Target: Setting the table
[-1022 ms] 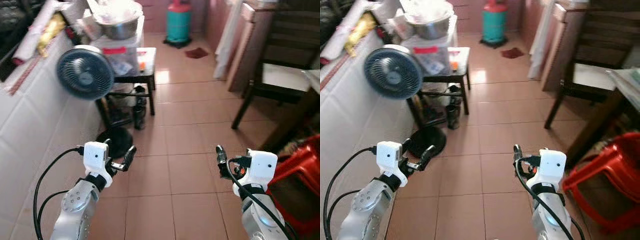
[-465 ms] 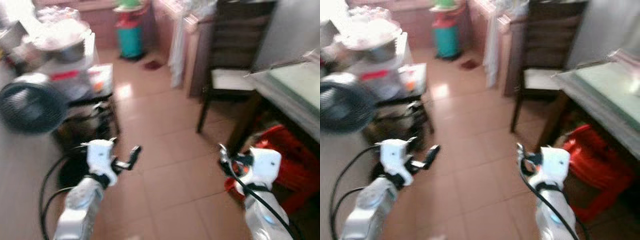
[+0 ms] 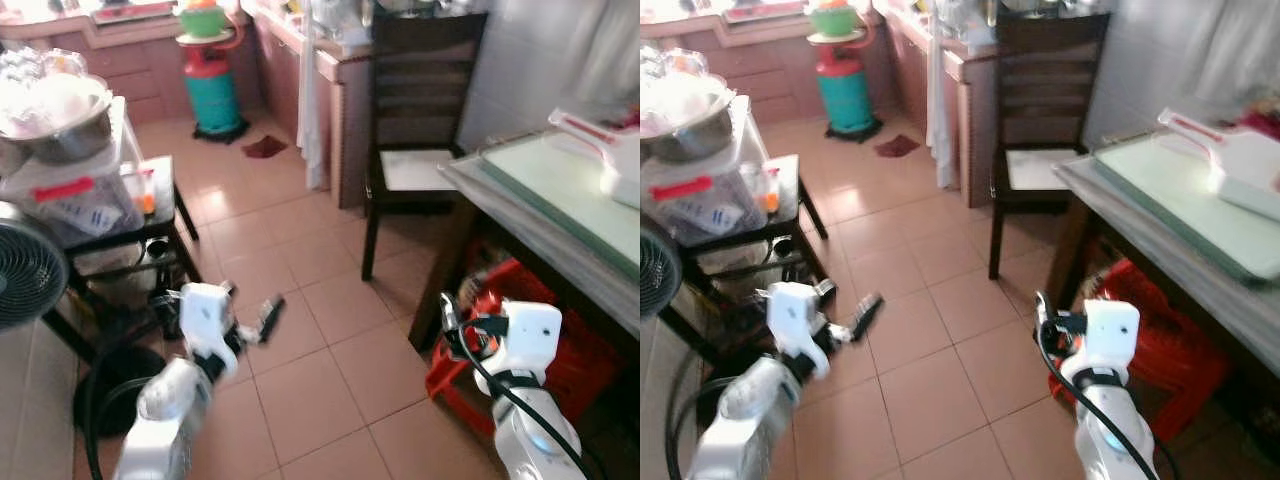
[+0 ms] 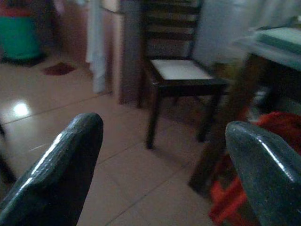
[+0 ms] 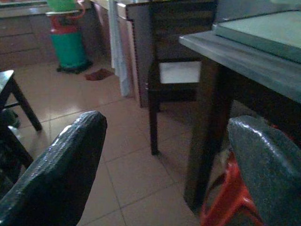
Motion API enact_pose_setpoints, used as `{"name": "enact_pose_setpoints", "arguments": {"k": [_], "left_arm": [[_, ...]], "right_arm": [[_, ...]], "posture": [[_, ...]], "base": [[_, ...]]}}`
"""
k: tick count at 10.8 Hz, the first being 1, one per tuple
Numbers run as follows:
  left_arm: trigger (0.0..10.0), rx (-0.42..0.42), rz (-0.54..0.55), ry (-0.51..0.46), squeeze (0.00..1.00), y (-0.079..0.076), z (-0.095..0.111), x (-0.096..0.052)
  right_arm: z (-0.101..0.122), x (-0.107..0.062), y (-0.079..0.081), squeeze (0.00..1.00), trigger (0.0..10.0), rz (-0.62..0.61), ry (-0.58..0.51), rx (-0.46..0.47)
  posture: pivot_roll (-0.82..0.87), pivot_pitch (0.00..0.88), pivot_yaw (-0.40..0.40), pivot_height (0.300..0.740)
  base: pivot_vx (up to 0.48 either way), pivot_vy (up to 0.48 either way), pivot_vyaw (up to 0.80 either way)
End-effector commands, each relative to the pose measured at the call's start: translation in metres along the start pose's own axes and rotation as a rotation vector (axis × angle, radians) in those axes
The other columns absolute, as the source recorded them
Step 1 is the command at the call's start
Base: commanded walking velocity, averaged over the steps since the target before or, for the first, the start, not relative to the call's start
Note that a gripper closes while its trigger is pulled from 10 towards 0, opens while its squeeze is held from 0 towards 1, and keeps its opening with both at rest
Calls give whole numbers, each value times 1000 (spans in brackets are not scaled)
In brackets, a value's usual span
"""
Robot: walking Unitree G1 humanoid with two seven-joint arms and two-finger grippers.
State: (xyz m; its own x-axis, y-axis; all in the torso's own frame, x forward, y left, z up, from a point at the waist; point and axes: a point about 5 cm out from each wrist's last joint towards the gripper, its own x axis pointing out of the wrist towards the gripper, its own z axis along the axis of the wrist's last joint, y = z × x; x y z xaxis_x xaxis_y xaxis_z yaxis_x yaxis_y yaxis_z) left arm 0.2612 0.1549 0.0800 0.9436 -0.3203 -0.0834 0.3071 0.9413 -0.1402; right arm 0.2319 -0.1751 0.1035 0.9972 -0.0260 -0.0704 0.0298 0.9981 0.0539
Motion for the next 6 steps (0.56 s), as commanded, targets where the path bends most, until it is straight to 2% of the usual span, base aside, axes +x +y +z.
{"name": "enact_pose_setpoints", "arguments": {"k": [1, 2, 3, 4, 6], "left_arm": [[10000, -2, 41, 48, 0, 5, -7, -2], [10000, 22, 76, 63, 0, 6, -8, -1], [10000, 49, 66, 50, 0, 6, -7, -1], [10000, 40, 74, 58, 0, 6, -9, -1], [10000, 67, 102, 53, 0, 6, -7, 1]], "right_arm": [[1, 0, 2, 0, 10000, 14, 3, 4], [2, 0, 2, 0, 10000, 13, 3, 5], [1, 0, 0, 0, 10000, 7, 11, 15], [0, 1, 0, 0, 10000, 4, 20, 17], [0, 2, 1, 0, 10000, 5, 20, 14]], "posture": [[29, 72, 28, 740], [30, 71, 27, 740], [31, 72, 25, 740], [30, 73, 25, 740], [33, 77, 27, 740]], "base": [[0, 0, 0], [0, 0, 0], [0, 0, 0], [0, 0, 0], [0, 0, -409]]}}
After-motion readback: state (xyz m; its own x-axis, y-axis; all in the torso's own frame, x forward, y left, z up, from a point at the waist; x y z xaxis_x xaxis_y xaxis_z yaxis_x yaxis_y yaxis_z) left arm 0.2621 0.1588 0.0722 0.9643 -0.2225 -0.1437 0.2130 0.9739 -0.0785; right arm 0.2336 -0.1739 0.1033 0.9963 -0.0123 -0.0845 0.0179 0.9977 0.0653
